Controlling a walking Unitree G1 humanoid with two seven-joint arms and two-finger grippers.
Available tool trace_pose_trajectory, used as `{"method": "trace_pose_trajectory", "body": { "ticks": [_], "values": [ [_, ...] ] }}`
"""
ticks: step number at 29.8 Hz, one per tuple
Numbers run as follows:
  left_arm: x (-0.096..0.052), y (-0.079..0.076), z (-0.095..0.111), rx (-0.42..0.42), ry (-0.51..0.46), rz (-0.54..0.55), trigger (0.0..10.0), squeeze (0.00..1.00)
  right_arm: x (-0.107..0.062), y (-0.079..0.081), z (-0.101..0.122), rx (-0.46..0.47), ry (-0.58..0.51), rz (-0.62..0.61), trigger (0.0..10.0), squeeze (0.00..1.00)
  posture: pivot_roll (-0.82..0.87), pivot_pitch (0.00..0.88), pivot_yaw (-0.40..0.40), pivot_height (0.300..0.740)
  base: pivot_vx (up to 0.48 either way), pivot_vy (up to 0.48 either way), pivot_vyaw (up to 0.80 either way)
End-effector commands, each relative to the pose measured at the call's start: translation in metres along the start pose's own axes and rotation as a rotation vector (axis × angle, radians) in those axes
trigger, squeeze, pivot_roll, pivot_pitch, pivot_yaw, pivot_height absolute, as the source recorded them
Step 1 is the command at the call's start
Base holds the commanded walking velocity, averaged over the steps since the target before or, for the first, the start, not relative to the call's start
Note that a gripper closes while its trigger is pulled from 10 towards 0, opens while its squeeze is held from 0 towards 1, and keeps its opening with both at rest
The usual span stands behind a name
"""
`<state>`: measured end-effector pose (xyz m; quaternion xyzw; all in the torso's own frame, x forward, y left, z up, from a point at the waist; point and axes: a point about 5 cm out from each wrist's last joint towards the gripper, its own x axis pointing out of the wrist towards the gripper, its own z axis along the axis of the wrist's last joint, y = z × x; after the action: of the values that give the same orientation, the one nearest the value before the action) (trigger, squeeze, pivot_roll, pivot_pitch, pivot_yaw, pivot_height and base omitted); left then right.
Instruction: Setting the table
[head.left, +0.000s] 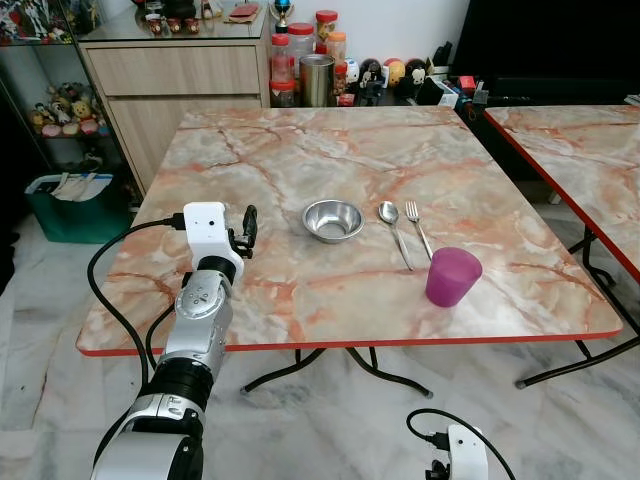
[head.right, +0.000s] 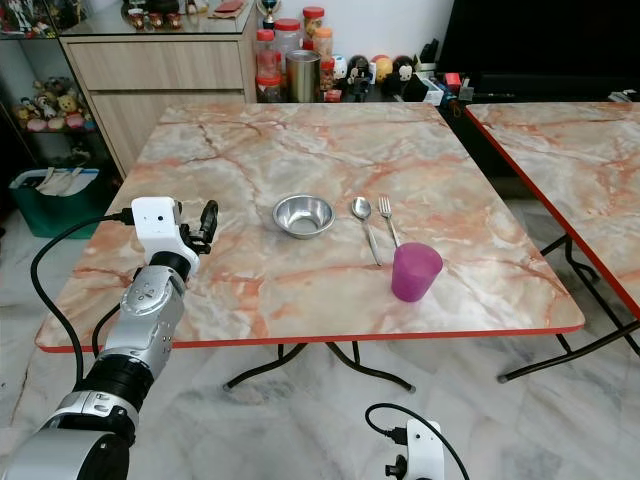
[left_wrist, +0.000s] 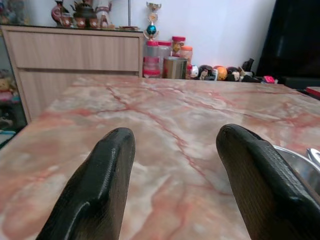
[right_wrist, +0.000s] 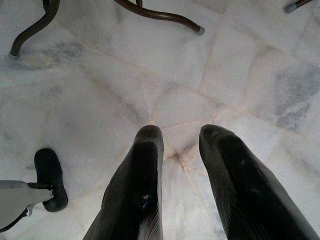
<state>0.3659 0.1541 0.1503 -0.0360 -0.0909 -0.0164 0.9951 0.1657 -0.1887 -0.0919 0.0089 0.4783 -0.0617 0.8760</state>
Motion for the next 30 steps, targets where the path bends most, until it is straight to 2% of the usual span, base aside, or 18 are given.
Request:
{"method": "trace_pose_trajectory", "body": {
  "ticks": [1, 9, 10, 11, 12, 13, 18, 21, 23, 30],
  "values": [
    [0.005, 0.003, 0.009, 0.022, -0.018, -0.006, 10.0, 0.00, -0.001, -0.001, -0.005, -0.003, 0.018, -0.008, 10.0, 0.00, 0.02, 0.000, 0.003, 0.740, 0.334, 0.000, 0.00],
    [0.006, 0.005, 0.013, 0.029, -0.035, -0.005, 10.0, 0.00, -0.003, -0.003, -0.017, -0.012, 0.040, -0.009, 10.0, 0.00, 0.02, 0.000, 0.003, 0.740, 0.334, 0.000, 0.00],
    [0.005, 0.006, 0.014, 0.024, -0.042, -0.002, 10.0, 0.00, -0.007, -0.014, -0.030, -0.027, 0.065, -0.025, 10.0, 0.00, 0.02, 0.000, 0.009, 0.740, 0.352, 0.000, 0.00],
    [0.005, 0.006, 0.015, 0.022, -0.043, -0.003, 10.0, 0.00, -0.009, -0.018, -0.035, -0.032, 0.072, -0.033, 10.0, 0.00, 0.02, 0.000, 0.010, 0.740, 0.352, 0.000, 0.00],
    [0.005, 0.006, 0.015, 0.022, -0.043, -0.003, 10.0, 0.00, -0.009, -0.018, -0.035, -0.032, 0.072, -0.033, 10.0, 0.00, 0.02, 0.000, 0.010, 0.740, 0.352, 0.000, 0.00],
    [0.004, 0.005, 0.014, 0.023, -0.041, -0.009, 10.0, 0.00, -0.011, -0.028, -0.038, -0.024, 0.074, -0.060, 10.0, 0.00, 0.01, 0.000, 0.013, 0.740, 0.356, 0.000, 0.00],
    [0.002, 0.003, 0.011, 0.020, -0.033, -0.015, 10.0, 0.00, -0.016, -0.053, -0.045, -0.022, 0.078, -0.112, 10.0, 0.00, 0.00, 0.000, 0.014, 0.740, 0.355, 0.000, 0.00],
    [0.001, 0.003, 0.010, 0.018, -0.031, -0.015, 10.0, 0.00, -0.018, -0.060, -0.049, -0.034, 0.086, -0.125, 10.0, 0.00, 0.00, 0.000, 0.014, 0.740, 0.361, 0.000, 0.00],
    [0.001, 0.003, 0.010, 0.016, -0.029, -0.017, 10.0, 0.00, -0.023, -0.076, -0.054, -0.037, 0.093, -0.156, 10.0, 0.00, -0.01, 0.000, 0.015, 0.740, 0.366, 0.000, 0.00],
    [0.000, 0.002, 0.009, 0.011, -0.024, -0.017, 10.0, 0.00, -0.024, -0.079, -0.053, -0.034, 0.089, -0.163, 10.0, 0.00, -0.01, 0.000, 0.014, 0.740, 0.365, 0.000, 0.00]
  ]
}}
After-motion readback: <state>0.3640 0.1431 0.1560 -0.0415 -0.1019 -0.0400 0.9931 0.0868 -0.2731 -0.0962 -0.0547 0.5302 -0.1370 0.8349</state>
